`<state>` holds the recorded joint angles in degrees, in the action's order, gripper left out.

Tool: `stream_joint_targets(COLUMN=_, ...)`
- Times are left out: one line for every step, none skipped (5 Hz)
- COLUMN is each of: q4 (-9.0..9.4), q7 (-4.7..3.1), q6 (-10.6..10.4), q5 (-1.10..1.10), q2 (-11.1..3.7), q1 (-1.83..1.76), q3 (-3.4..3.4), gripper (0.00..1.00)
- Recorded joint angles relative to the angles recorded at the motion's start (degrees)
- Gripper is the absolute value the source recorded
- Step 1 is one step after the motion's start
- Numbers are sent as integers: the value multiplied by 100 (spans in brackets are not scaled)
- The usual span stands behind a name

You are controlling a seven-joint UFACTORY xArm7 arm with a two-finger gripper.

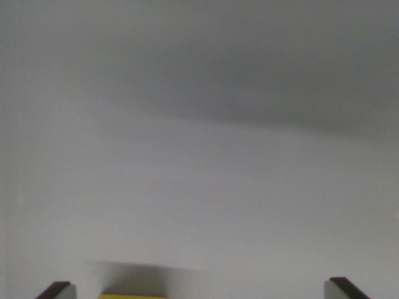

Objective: Pick yellow cube

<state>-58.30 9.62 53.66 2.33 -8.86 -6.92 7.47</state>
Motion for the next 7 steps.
stream_joint_targets(q4=210, q7=58, q6=-251, q5=12, q2=-47, q1=-63, q3=66, gripper=0)
stream_joint_targets(q4=210, q7=58, q6=-251, q5=12, q2=-47, q1=-63, q3=66, gripper=0)
stream_joint_targets(q4=410, q7=112, q6=-489, q5=23, q2=-92, q1=-122, q3=129, gripper=0)
stream_joint_targets(q4=410, q7=112, q6=-489, q5=23, q2=-92, q1=-122, q3=129, gripper=0)
stream_joint_targets(q4=601, q7=164, q6=-717, q5=33, q2=-136, q1=-179, q3=189, gripper=0)
stream_joint_targets(q4=601, q7=164, q6=-717, q5=33, q2=-136, q1=-179, q3=189, gripper=0)
stream_joint_targets(q4=780, q7=213, q6=-930, q5=43, q2=-176, q1=-232, q3=245, gripper=0)
